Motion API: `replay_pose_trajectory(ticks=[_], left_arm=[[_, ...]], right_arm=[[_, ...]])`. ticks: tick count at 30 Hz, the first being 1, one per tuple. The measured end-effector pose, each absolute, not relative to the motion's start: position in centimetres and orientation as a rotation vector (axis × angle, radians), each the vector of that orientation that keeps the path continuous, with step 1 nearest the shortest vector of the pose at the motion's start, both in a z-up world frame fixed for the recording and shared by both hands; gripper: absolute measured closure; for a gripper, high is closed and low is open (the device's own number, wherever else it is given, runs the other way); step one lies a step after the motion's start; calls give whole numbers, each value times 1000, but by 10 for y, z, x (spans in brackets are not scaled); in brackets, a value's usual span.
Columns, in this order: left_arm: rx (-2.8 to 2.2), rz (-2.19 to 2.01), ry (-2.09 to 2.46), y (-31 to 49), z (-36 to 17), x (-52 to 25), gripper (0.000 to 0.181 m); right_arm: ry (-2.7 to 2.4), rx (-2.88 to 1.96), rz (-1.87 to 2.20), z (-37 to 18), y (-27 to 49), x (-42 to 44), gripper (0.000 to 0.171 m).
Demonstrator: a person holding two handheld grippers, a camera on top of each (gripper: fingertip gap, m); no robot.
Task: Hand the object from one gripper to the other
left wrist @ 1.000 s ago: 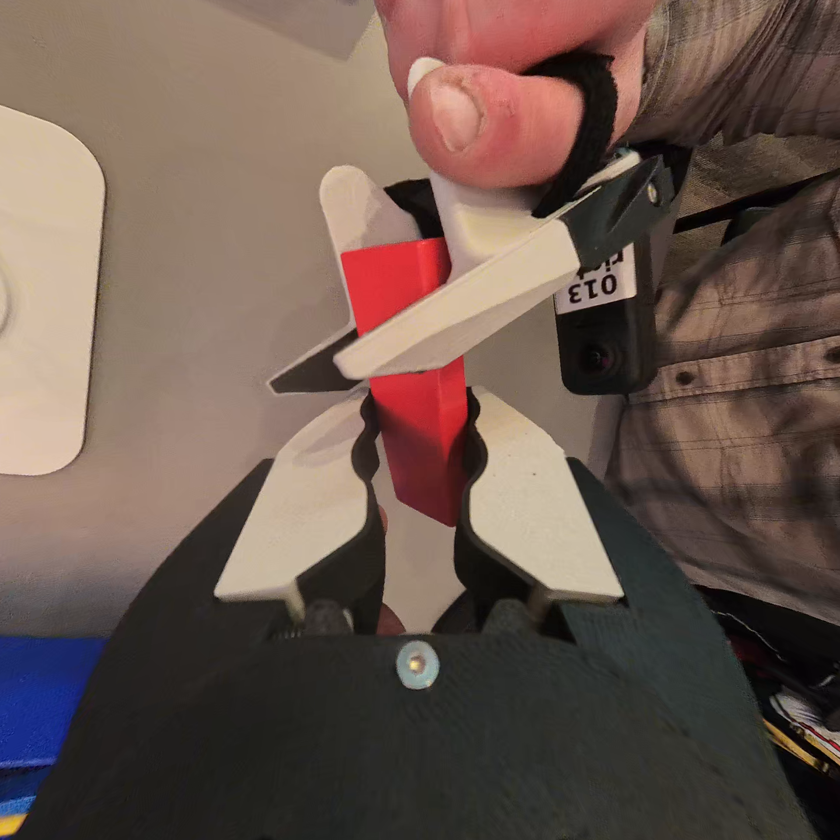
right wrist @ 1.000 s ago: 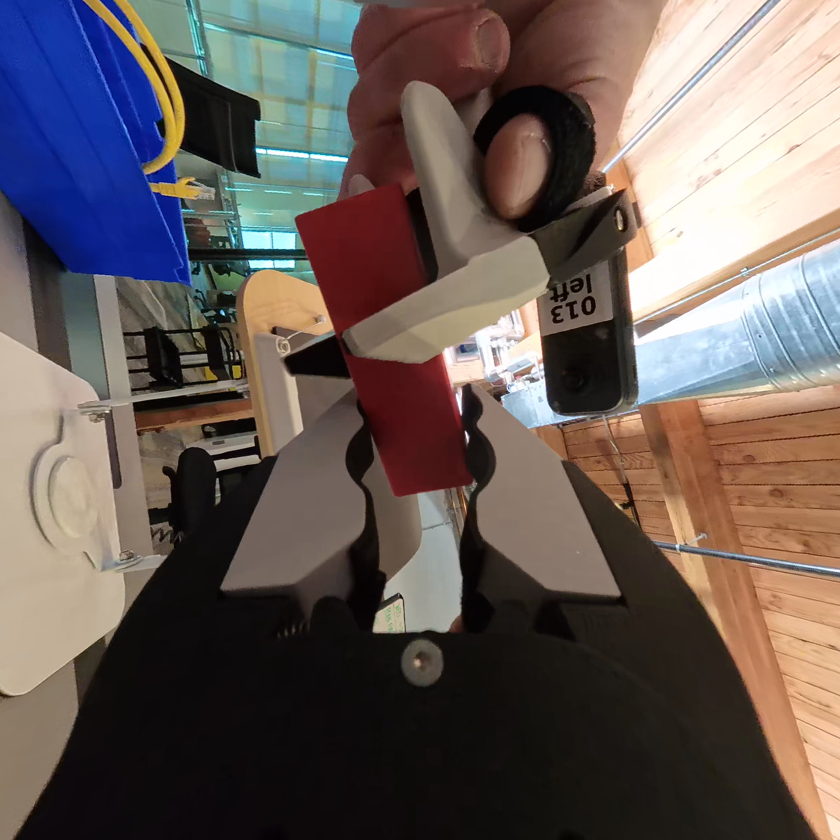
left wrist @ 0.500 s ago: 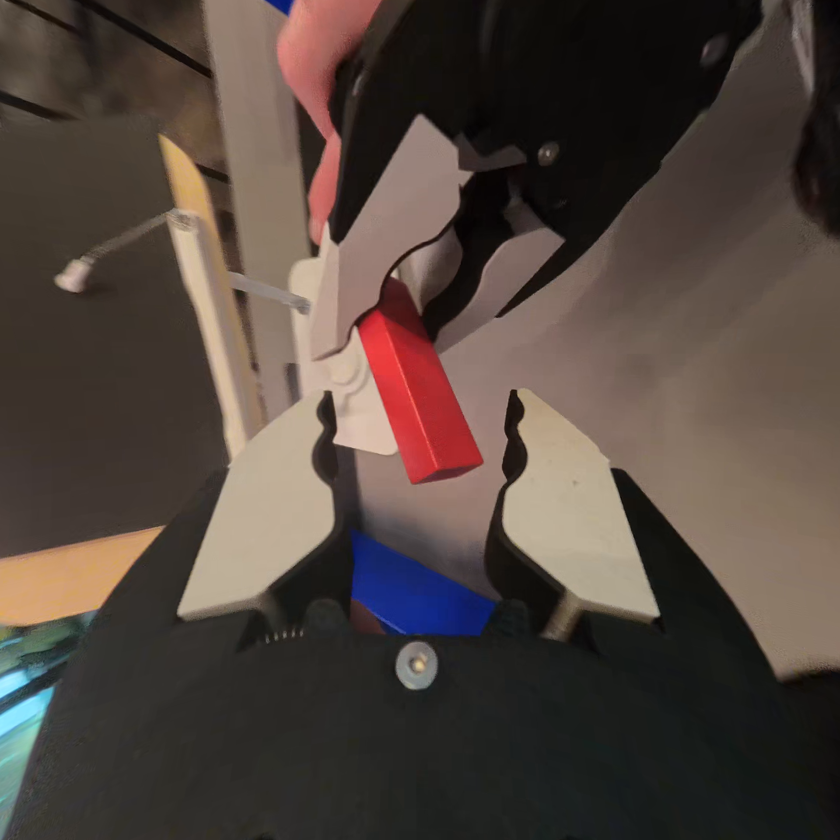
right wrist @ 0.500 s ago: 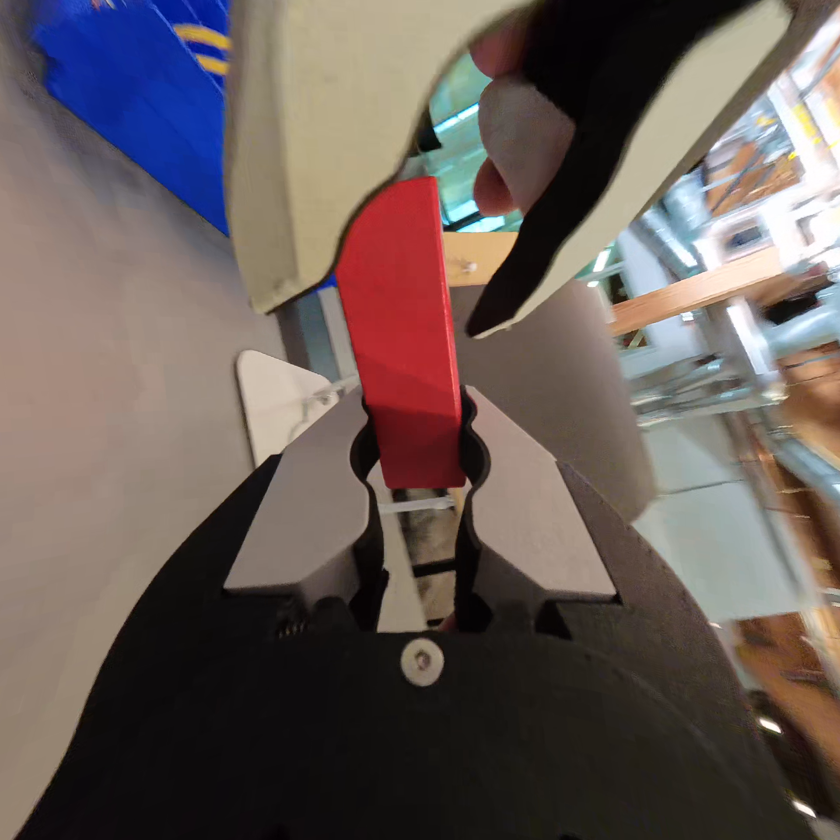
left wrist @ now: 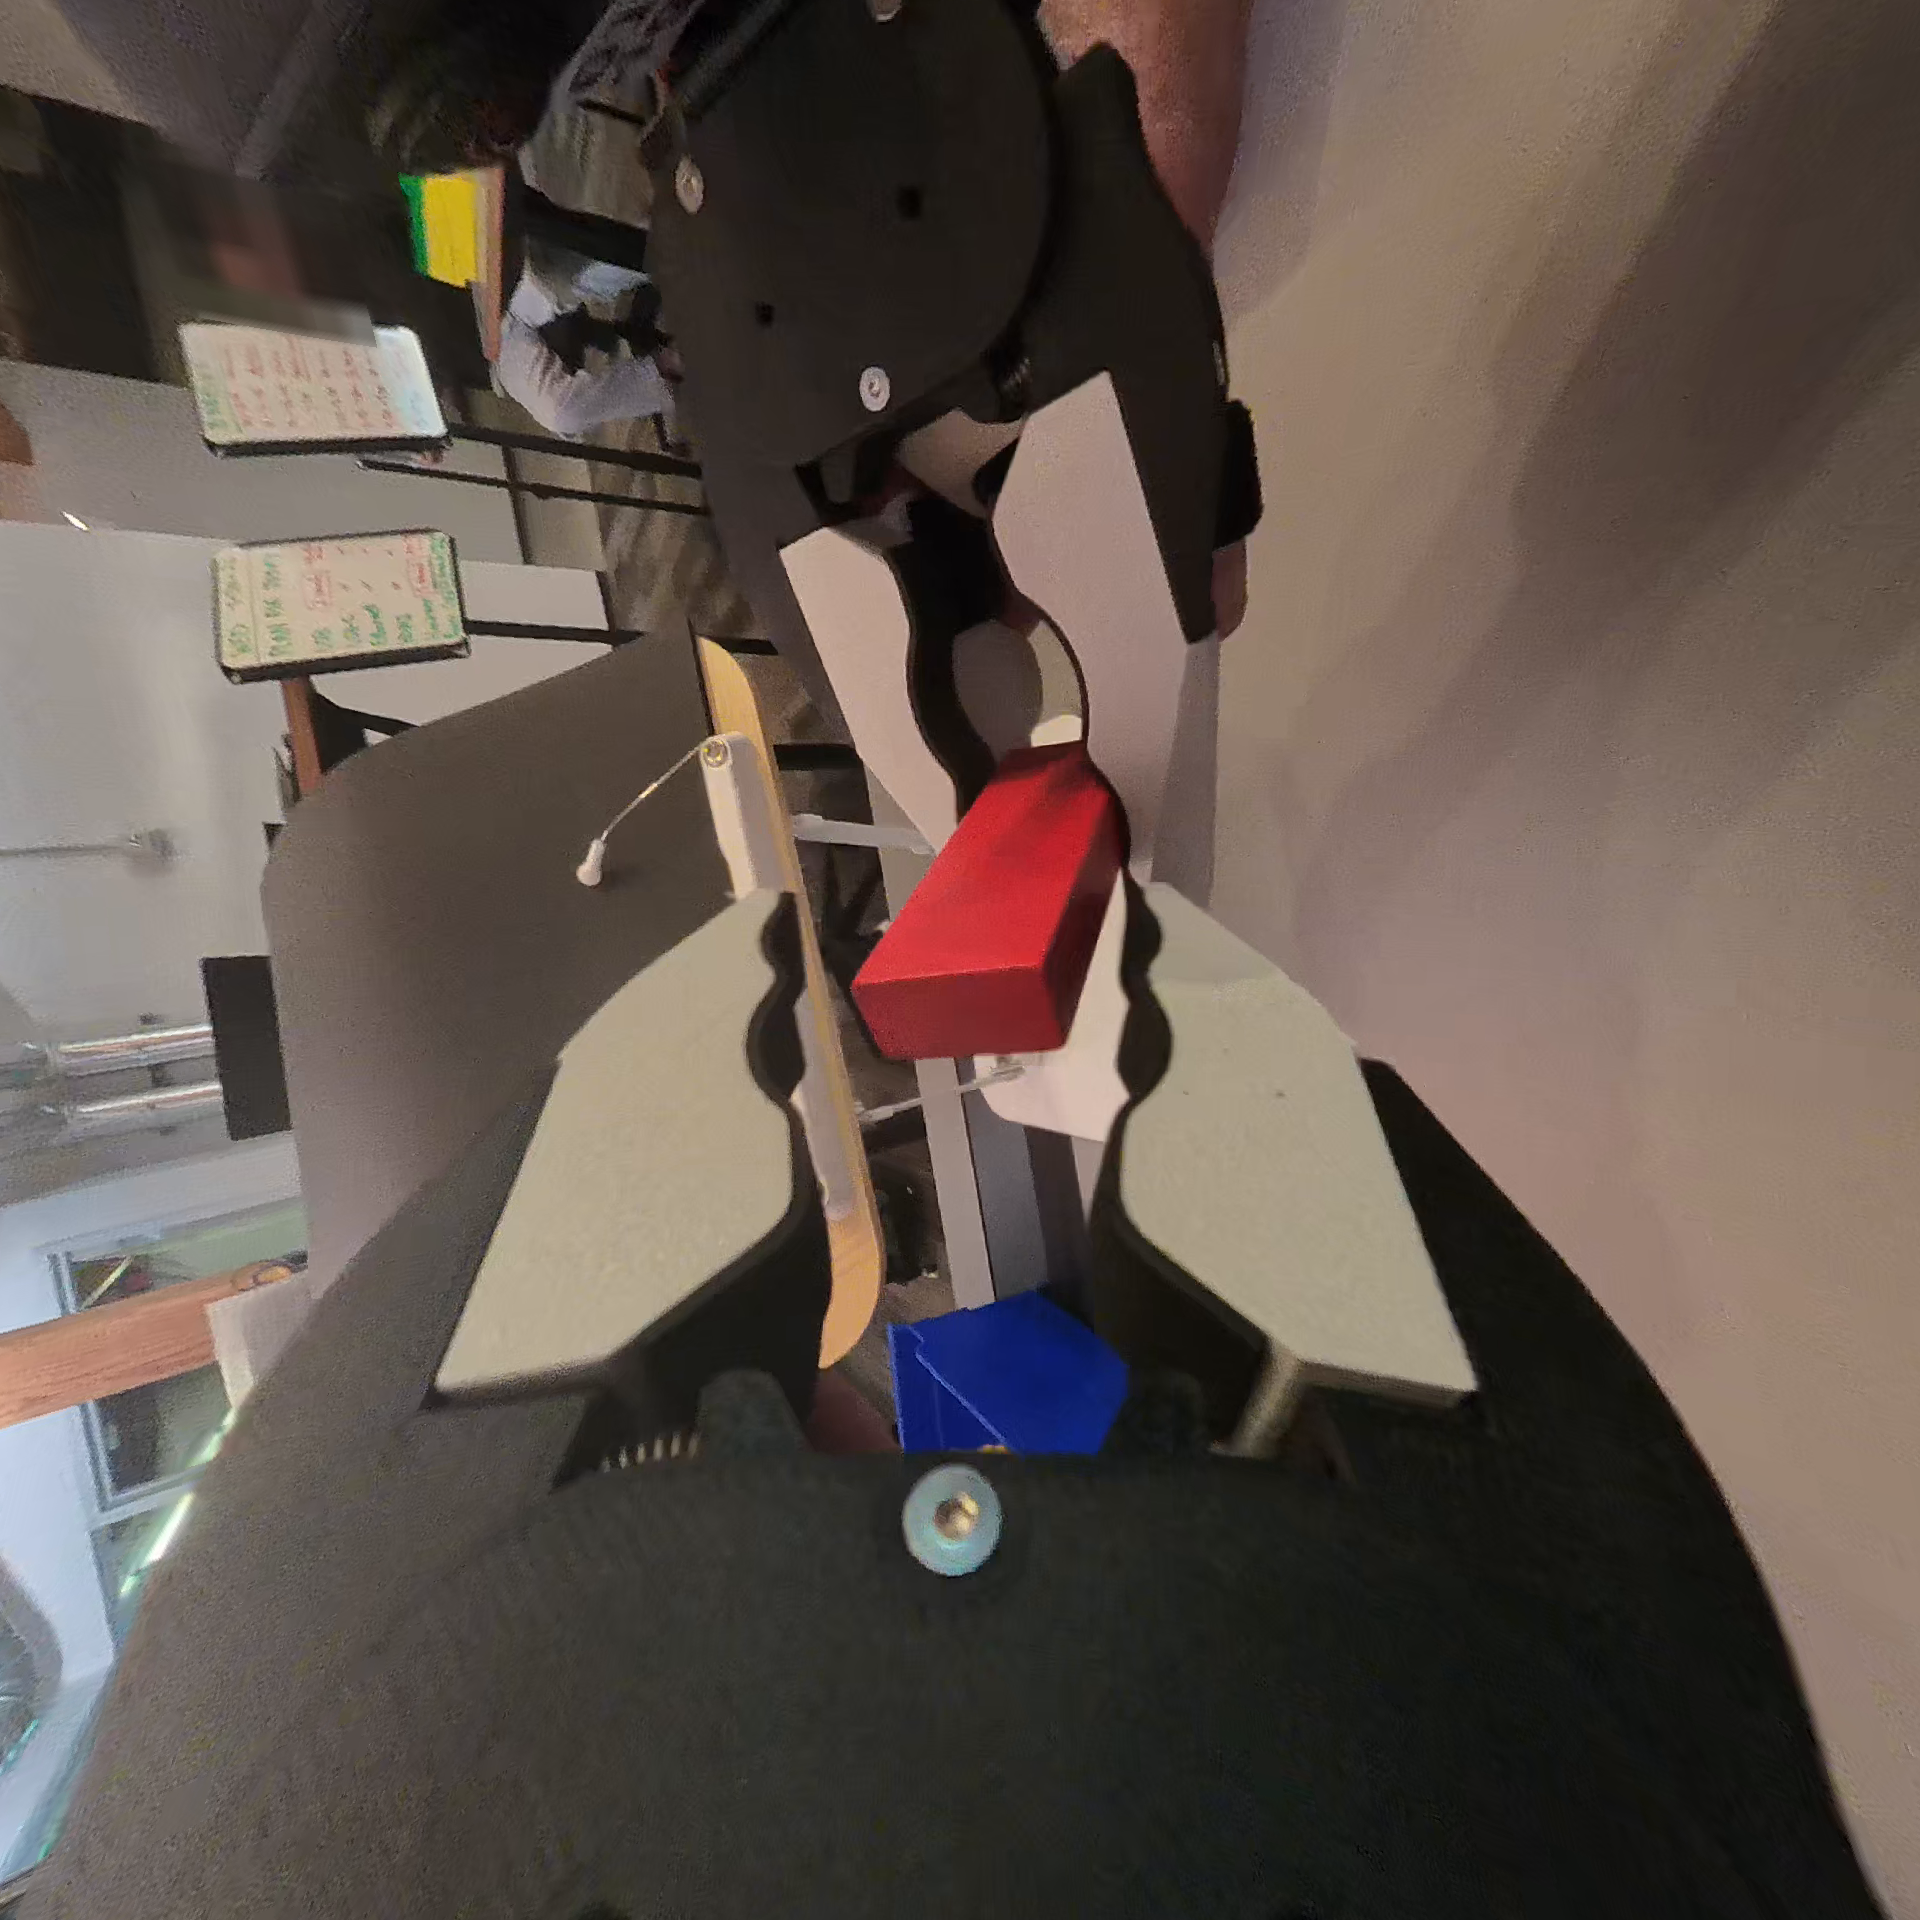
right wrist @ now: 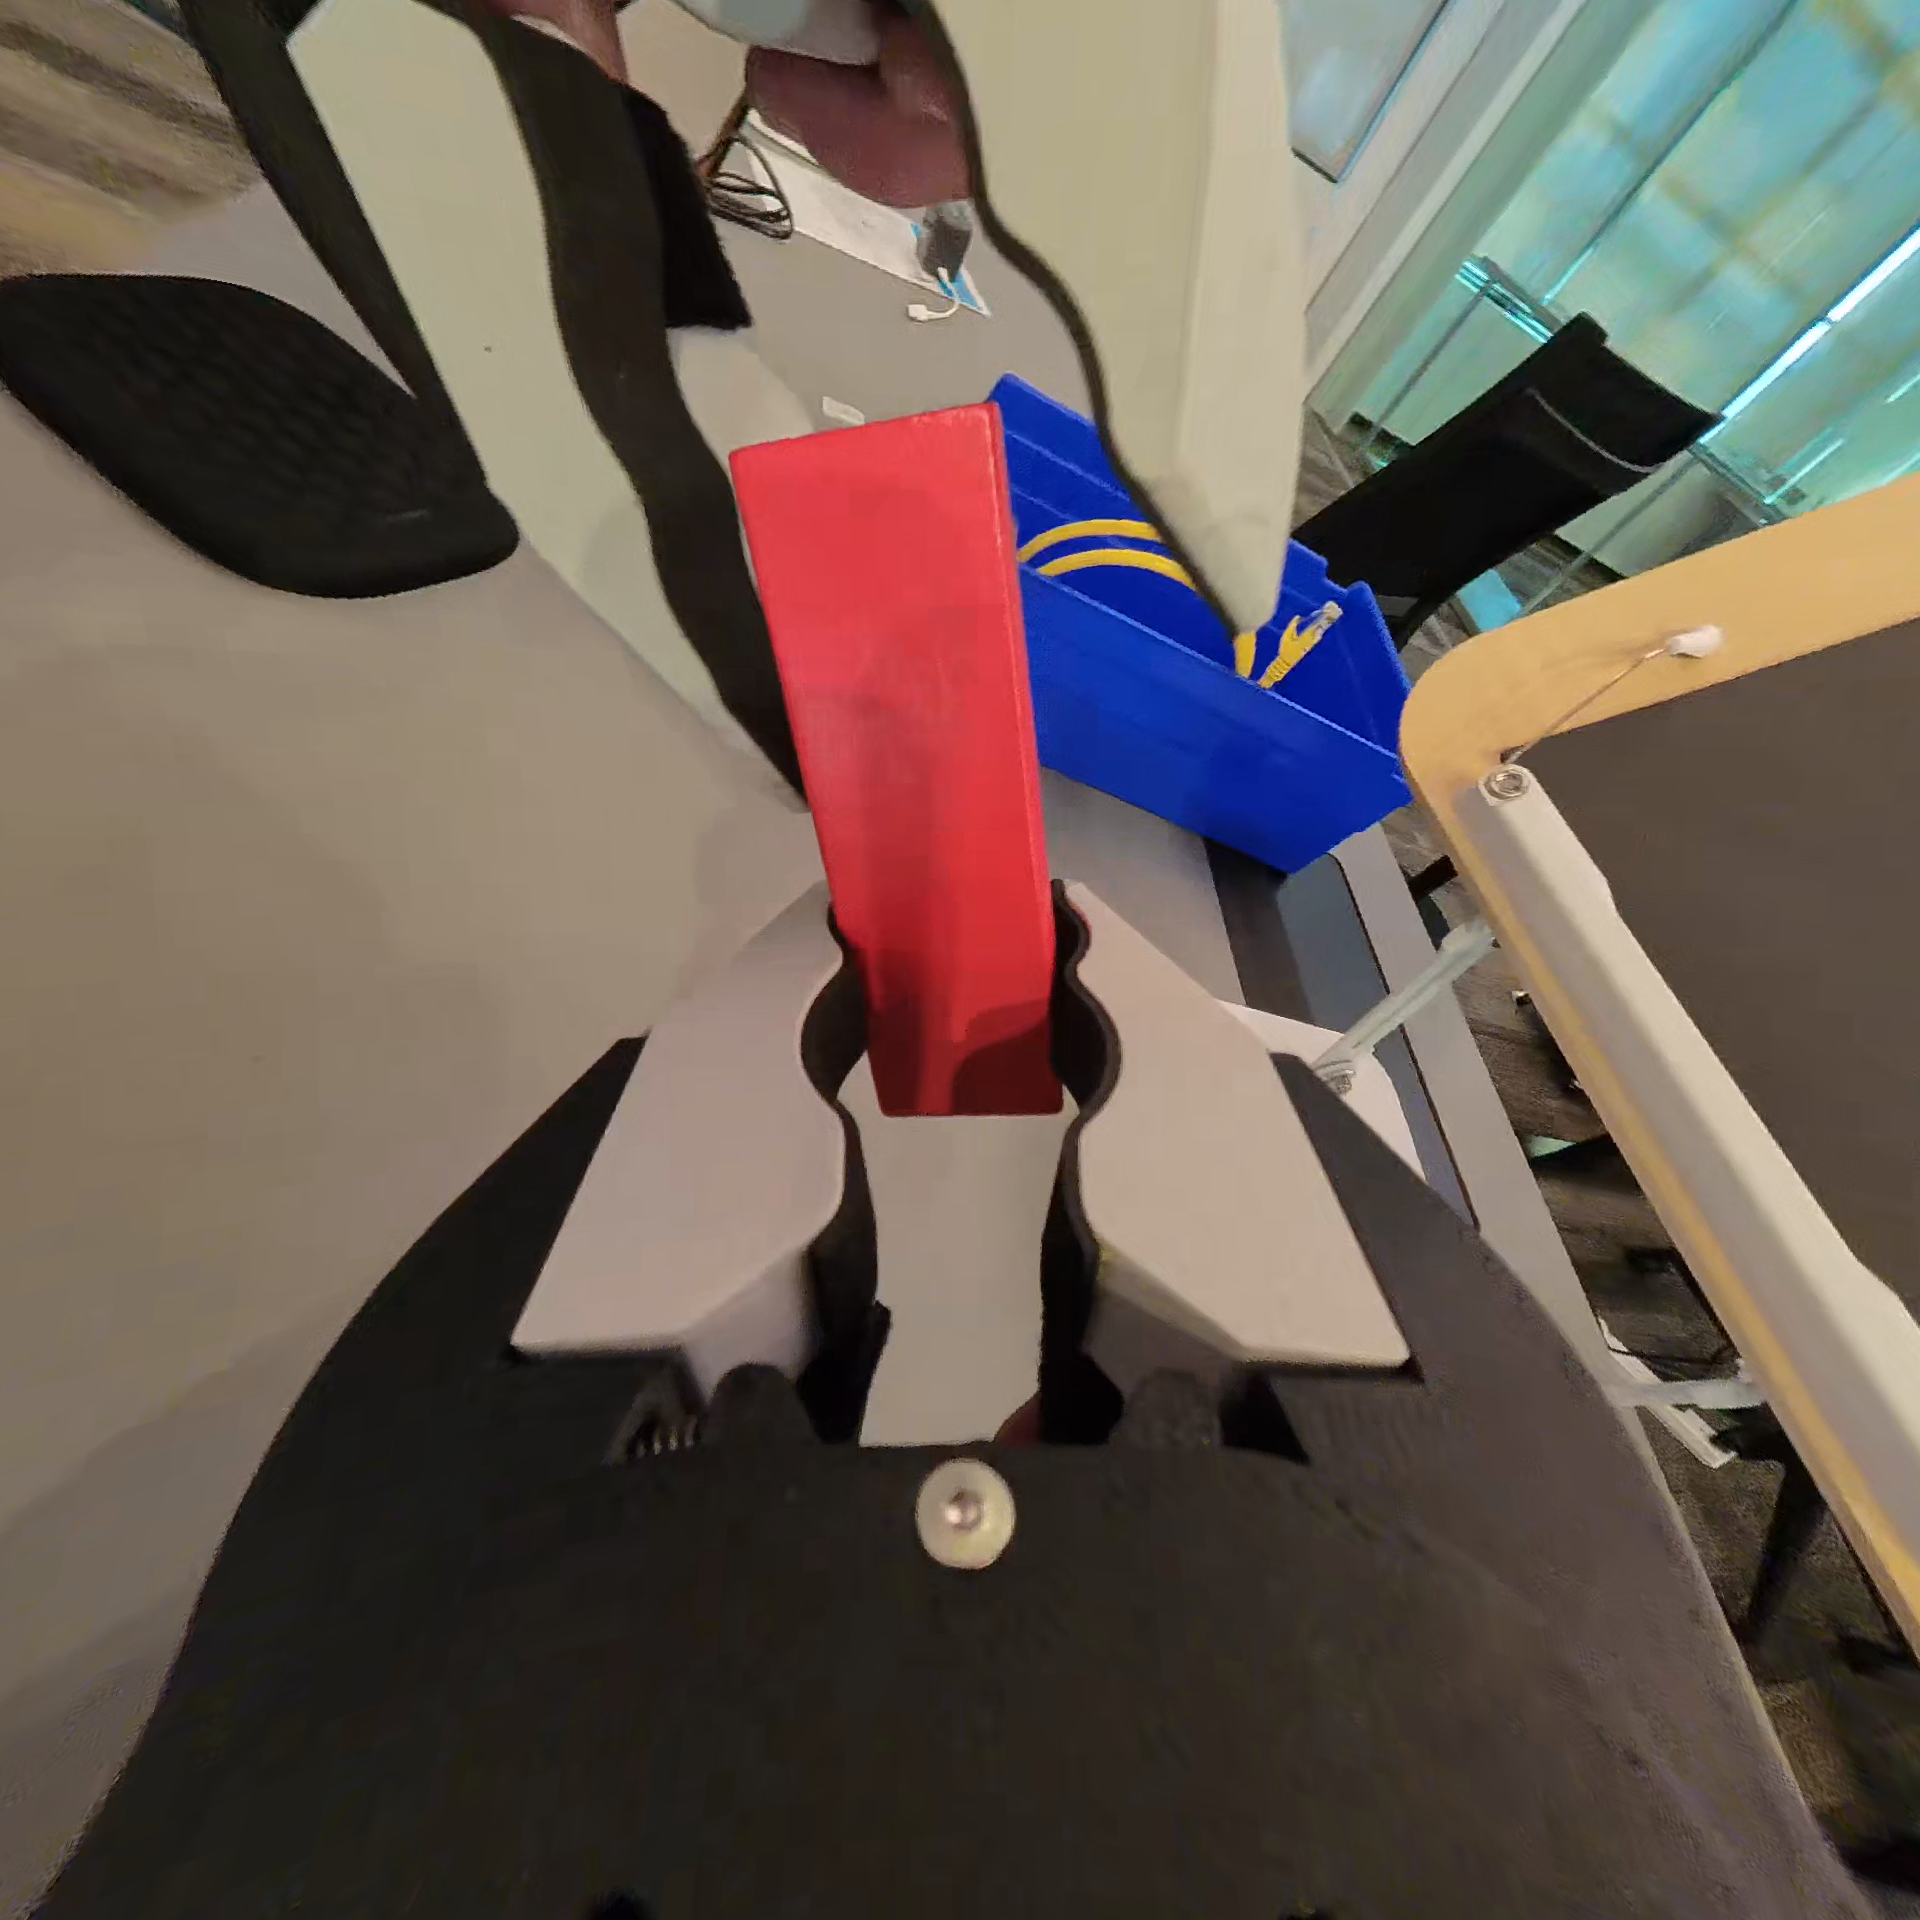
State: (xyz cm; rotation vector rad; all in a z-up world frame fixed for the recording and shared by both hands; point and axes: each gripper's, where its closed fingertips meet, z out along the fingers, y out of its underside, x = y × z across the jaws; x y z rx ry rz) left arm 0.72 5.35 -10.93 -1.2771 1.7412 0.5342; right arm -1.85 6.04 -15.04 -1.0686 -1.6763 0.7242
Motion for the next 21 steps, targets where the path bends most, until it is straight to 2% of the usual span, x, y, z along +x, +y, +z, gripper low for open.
replay_pose_trajectory(ticks=[4, 17, 21], left_arm=[[-1299, 478, 1724, 50, -115, 11, 139], [-1359, 429, 1655, 48, -115, 6, 145], [-1471, 343, 1520, 57, -108, 2, 145]], right_arm=[[-1687, -1051, 698, -152, 60, -18, 142], [-1642, -972, 582, -148, 64, -22, 140], [-1594, -921, 446, -139, 71, -25, 122]])
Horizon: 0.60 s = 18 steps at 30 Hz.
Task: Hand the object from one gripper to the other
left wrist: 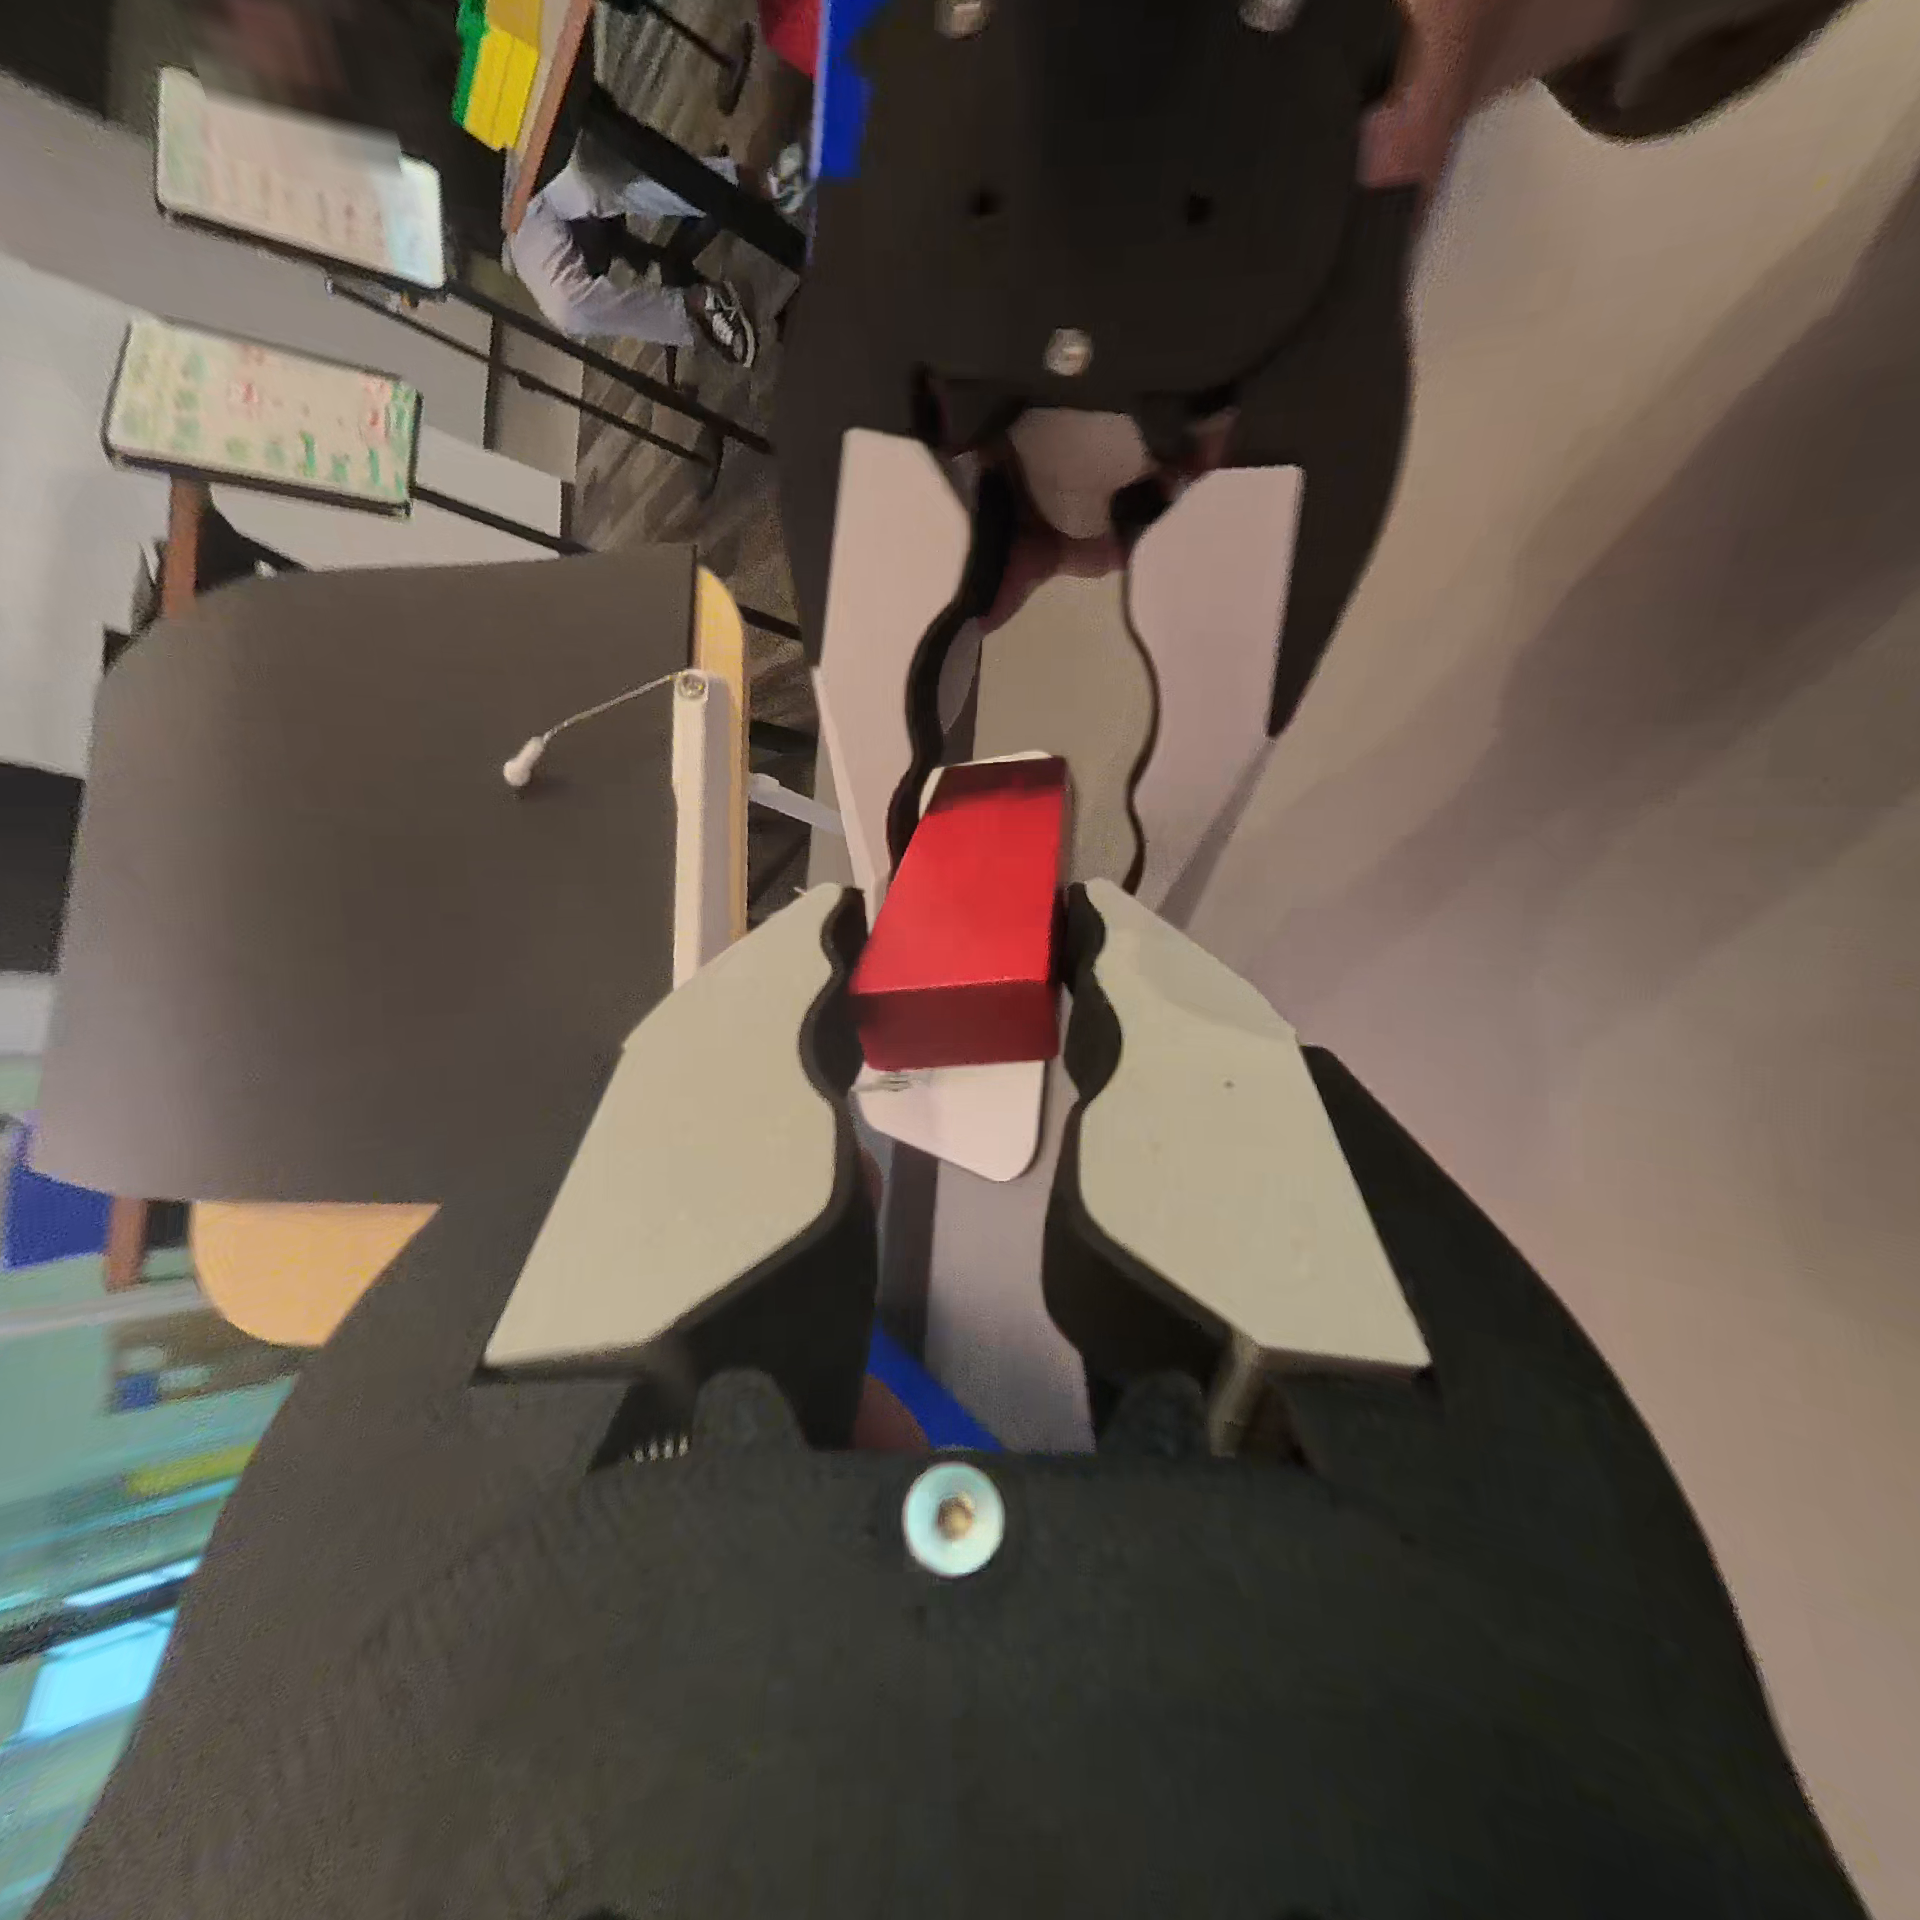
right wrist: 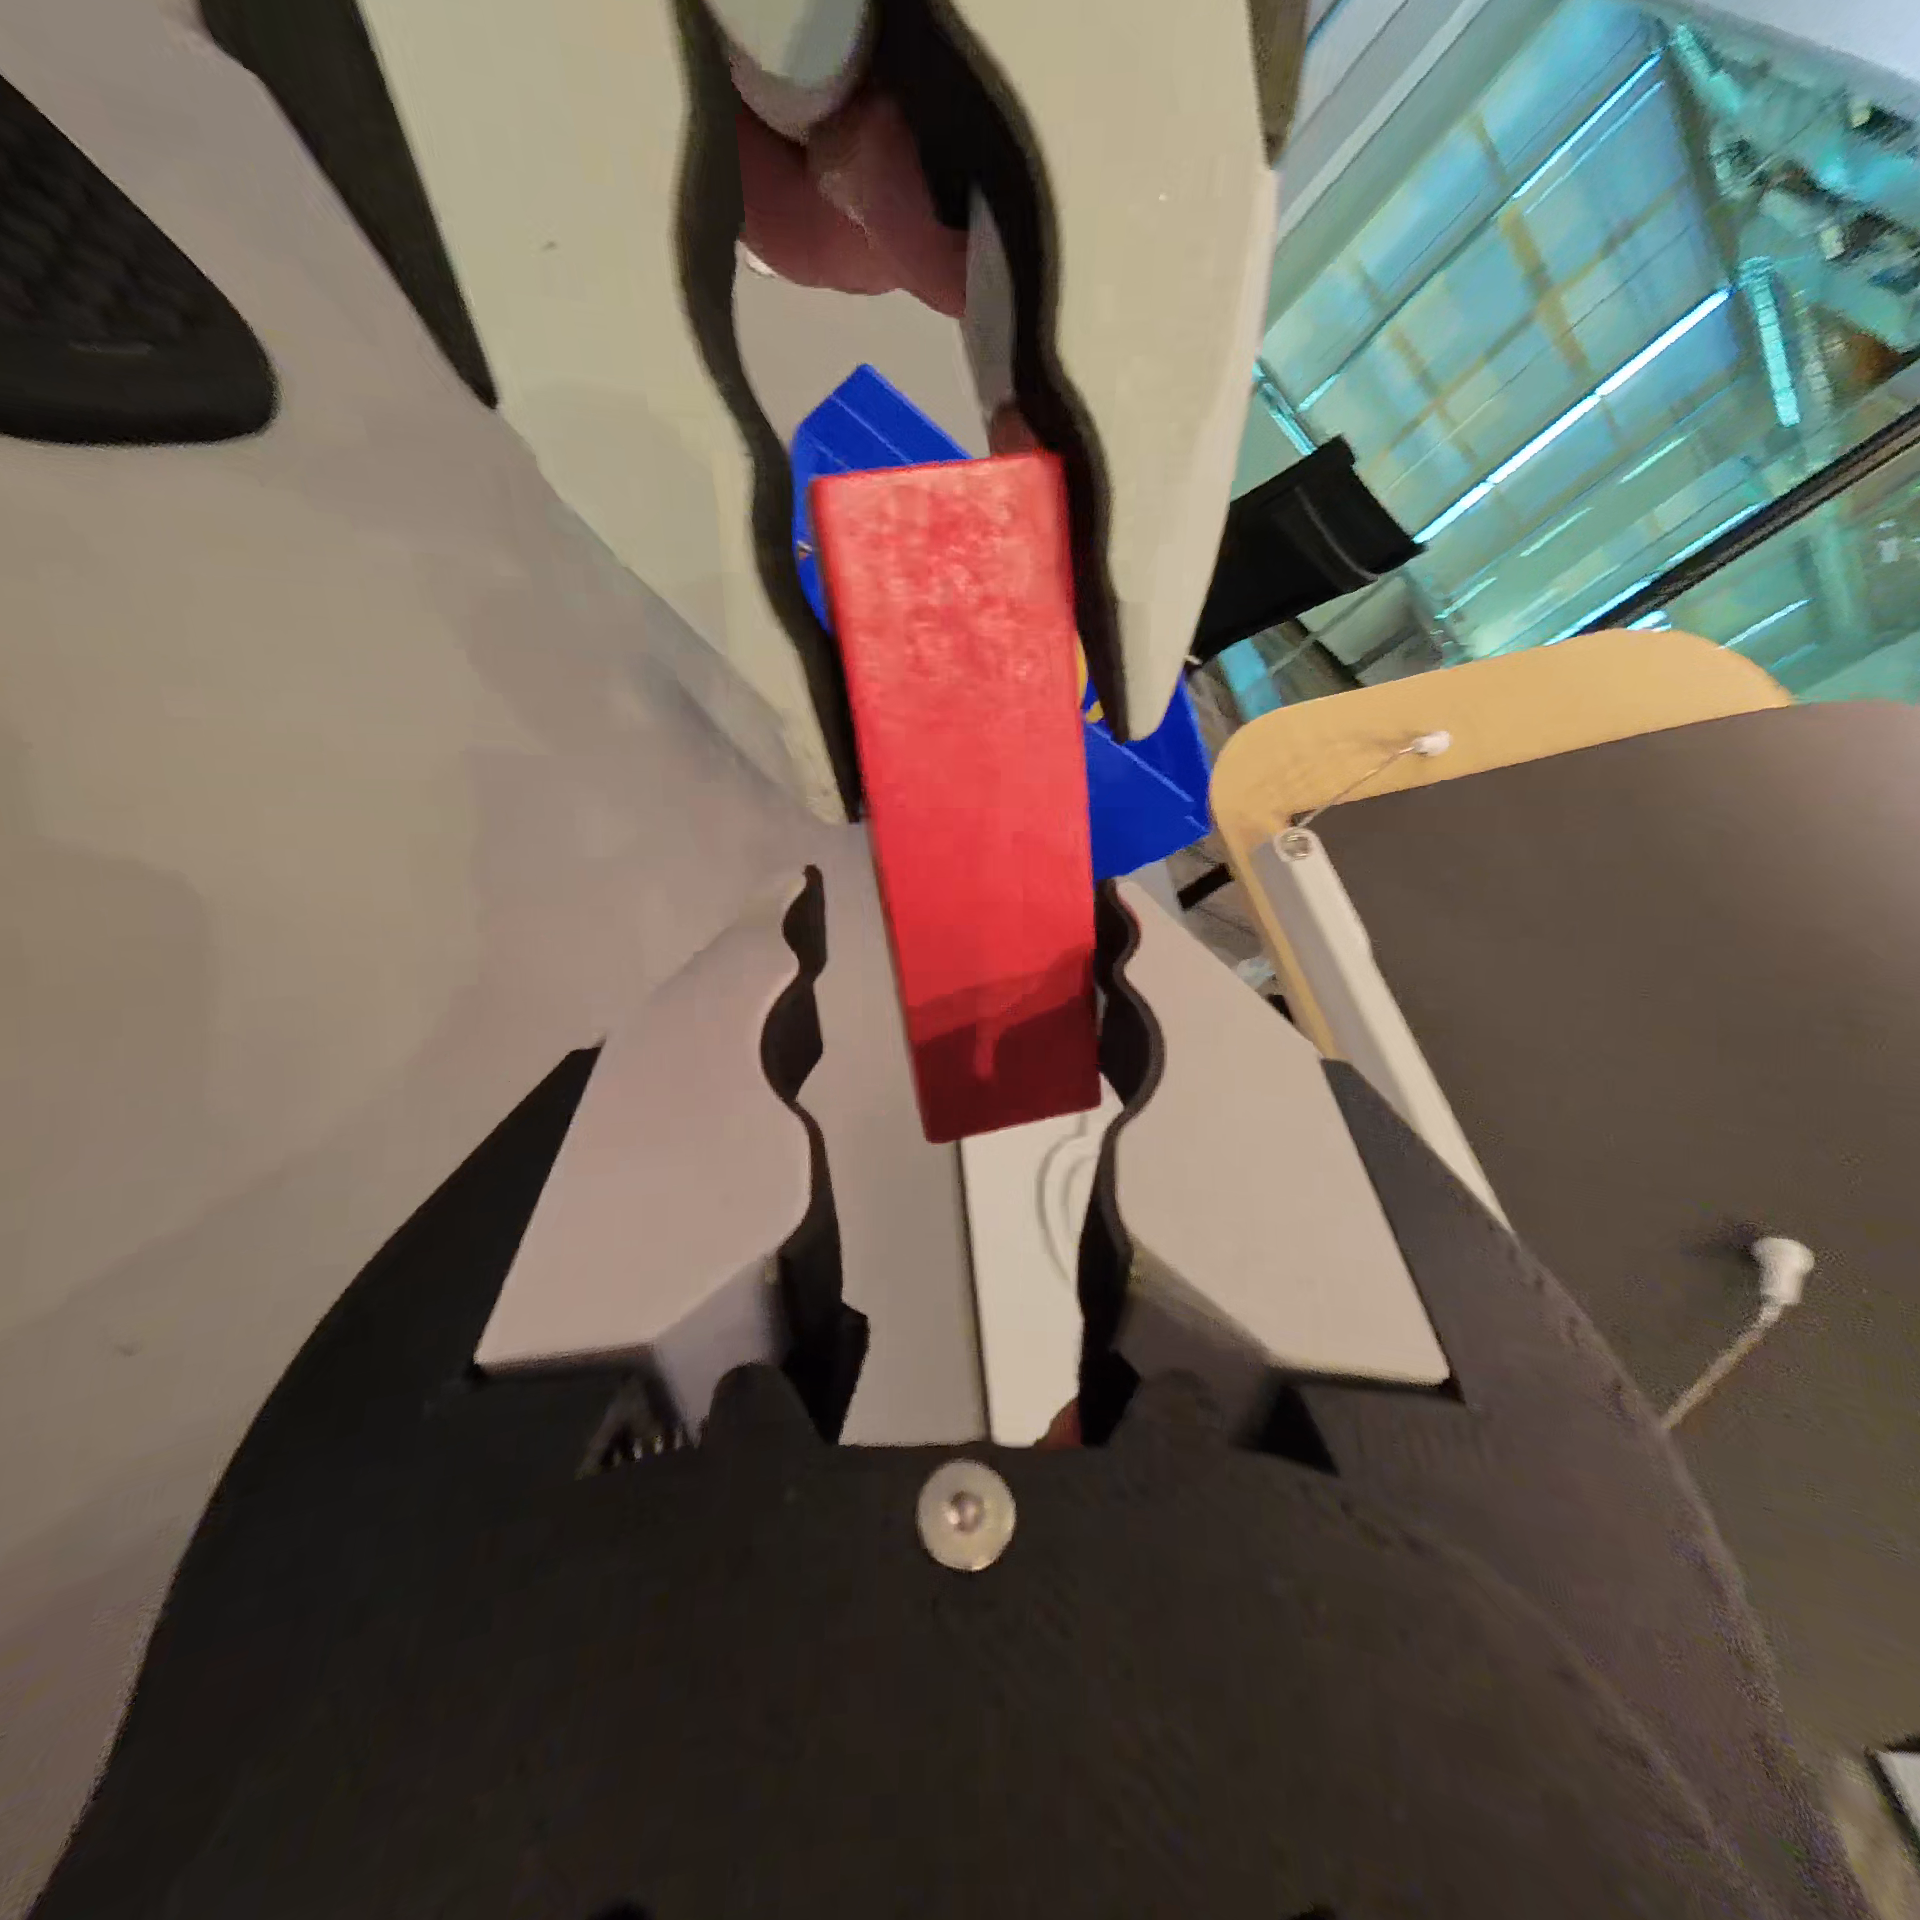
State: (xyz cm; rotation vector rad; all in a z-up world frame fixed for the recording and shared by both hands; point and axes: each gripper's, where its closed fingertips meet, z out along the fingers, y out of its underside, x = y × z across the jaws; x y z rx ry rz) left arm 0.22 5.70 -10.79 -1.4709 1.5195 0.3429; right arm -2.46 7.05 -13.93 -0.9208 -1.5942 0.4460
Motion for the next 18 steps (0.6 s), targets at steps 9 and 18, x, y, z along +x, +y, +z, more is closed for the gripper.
replay_pose_trajectory(ticks=[9, 18], left_arm=[[-1766, -202, 1078, 68, -85, -6, 145], [-1873, -698, 869, 62, -83, -5, 146]], right_arm=[[-1345, -644, -88, -108, 98, -17, 121], [-1201, -462, -246, -87, 84, -13, 151]])
